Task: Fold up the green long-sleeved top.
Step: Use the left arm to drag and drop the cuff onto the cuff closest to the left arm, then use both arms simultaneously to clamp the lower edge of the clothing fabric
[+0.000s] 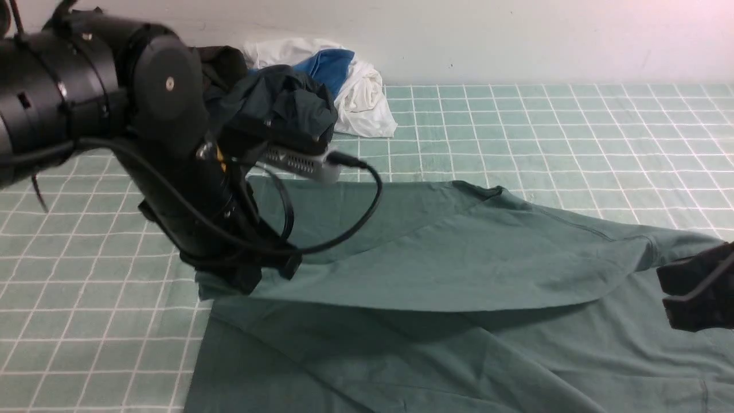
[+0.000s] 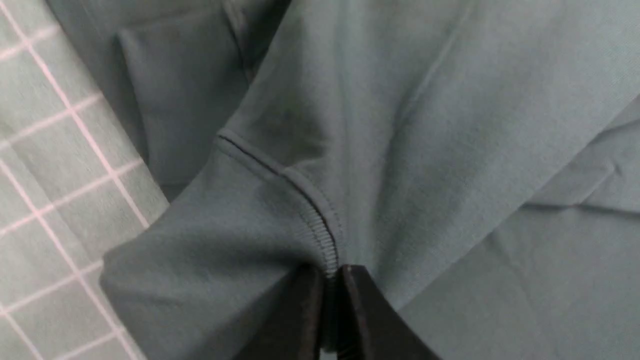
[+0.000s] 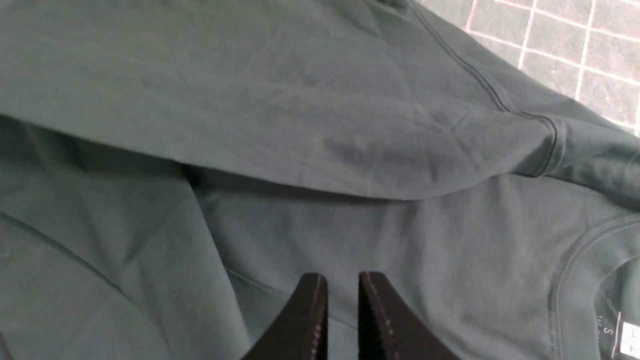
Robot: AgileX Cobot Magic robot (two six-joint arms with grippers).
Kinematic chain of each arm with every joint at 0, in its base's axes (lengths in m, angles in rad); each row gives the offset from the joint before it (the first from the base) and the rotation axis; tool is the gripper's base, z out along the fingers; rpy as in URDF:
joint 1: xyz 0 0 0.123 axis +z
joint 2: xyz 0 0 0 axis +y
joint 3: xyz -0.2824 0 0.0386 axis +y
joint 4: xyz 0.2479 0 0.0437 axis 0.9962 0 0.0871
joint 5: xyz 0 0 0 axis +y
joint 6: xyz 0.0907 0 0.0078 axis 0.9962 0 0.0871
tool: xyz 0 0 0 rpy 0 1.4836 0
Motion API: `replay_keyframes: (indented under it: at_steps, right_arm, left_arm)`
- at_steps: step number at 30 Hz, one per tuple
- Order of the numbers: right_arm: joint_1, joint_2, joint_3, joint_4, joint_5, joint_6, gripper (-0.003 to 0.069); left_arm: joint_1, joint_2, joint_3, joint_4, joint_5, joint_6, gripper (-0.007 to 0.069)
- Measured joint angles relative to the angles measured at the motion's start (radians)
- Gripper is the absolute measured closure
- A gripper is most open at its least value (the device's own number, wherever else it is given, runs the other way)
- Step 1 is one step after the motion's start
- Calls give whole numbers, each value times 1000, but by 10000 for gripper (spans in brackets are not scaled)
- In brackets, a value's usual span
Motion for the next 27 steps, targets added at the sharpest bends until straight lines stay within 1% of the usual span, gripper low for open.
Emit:
replay_keyframes:
  at_steps: [3,6,10,11,12,14,15,17,19,21,23,24,25,27]
  right_arm:
    - [0,-2,0,22,7,0,559]
    - [0,-5,0,52,29,0,554]
    - [0,-15,0,125,74,-47,552]
    - [0,-15,0,131,77,-51,551]
    - [0,-16,-1,166,107,-78,548]
    - [0,-16,-1,230,173,-129,544]
    - [0,-17,-1,236,181,-135,543]
    - [1,-17,-1,300,258,-184,542]
    - [25,-19,-1,375,346,-261,540]
    - [52,-20,-1,425,411,-325,539]
    - [84,-20,-1,461,442,-381,540]
    - [87,-20,-1,464,444,-386,540]
    - [110,-20,-1,474,448,-426,538]
    - [130,-20,-1,478,449,-464,538]
  left_arm:
    - [0,-6,100,0,-70,-5,601]
    - [0,-6,136,0,-101,-7,571]
    - [0,-6,137,1,-108,-5,483]
    - [0,-6,137,1,-108,-4,478]
    - [0,-6,137,1,-102,8,441]
    - [-2,-7,137,1,-66,22,386]
    - [-2,-7,137,1,-54,27,382]
    - [-14,-18,144,5,-1,49,344]
    - [-52,-60,193,8,85,97,315]
    - [-100,-106,251,7,106,122,310]
    - [-158,-146,331,6,108,153,309]
    - [-164,-149,348,6,107,157,309]
    - [-212,-165,420,3,89,177,309]
    - [-268,-167,507,3,32,197,309]
